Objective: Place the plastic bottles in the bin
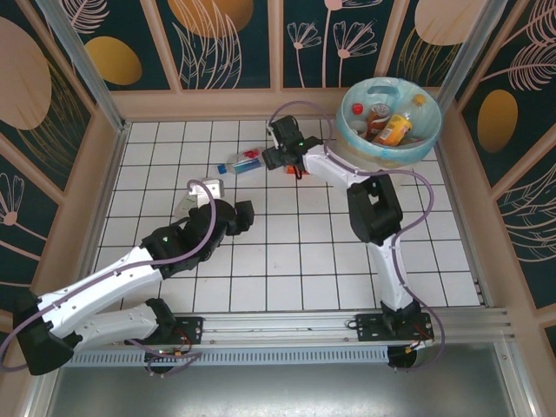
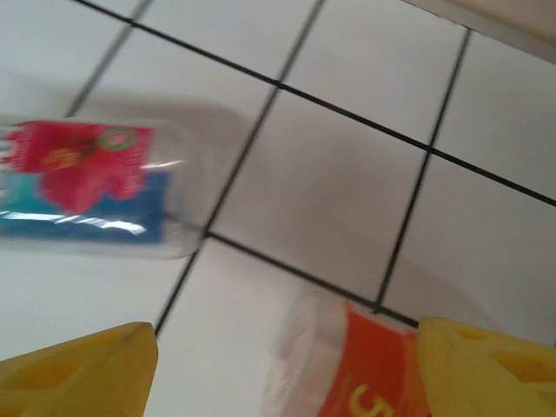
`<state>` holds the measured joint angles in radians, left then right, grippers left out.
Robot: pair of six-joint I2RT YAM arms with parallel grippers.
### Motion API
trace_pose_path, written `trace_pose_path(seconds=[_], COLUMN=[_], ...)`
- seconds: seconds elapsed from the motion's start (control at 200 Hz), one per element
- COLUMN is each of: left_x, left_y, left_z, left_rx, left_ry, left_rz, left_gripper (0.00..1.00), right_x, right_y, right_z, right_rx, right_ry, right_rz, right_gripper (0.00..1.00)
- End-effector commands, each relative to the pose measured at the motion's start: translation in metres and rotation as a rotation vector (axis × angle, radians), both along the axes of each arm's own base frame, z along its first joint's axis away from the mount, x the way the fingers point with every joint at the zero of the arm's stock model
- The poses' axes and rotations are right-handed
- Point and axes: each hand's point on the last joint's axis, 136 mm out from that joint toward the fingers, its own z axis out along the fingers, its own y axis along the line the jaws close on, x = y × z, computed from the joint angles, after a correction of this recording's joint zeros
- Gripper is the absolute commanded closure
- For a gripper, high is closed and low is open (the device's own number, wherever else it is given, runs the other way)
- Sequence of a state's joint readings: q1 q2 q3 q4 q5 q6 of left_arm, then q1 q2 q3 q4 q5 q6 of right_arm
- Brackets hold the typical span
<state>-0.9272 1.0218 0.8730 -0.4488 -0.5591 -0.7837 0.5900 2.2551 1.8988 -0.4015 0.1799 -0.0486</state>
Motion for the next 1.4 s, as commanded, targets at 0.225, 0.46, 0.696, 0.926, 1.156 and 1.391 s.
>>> trace_pose_path(seconds=[0.225,0.46,0.696,0.926,1.156,1.391], left_x=[0.010,0.011,0.011,0.012,0.015,0.014], left_y=[-0.016,-0.017,-0.018,-0.022,-0.027,-0.031], left_z=[-0.019,-0.020,-0.015,-0.012,-0.010,-0.012], left_rx=[0.026,0.021,-0.001,-0.013,-0.017,-0.030], left_ry=[0.021,0.017,0.007,0.004,0.001,-0.001], left_rz=[-0.038,-0.036,-0.038,-0.044,-0.057,-0.070], left_gripper=[0.08,0.08,0.08,0.08,0.08,0.08], right_x=[0.017,-0.015,-0.062,-0.109,-0.135,-0.163], right_y=[-0.055,-0.049,-0.042,-0.037,-0.055,-0.096], right_z=[-0.034,-0.052,-0.037,0.006,0.023,0.026], right_rx=[-0.044,-0.015,0.020,0.086,0.119,0.167], right_ry=[0.119,0.230,0.249,0.197,0.153,0.081], right_rz=[-0.180,-0.140,-0.092,-0.045,-0.069,-0.262], right_gripper=[0.17,0.18,0.18,0.19,0.11,0.11])
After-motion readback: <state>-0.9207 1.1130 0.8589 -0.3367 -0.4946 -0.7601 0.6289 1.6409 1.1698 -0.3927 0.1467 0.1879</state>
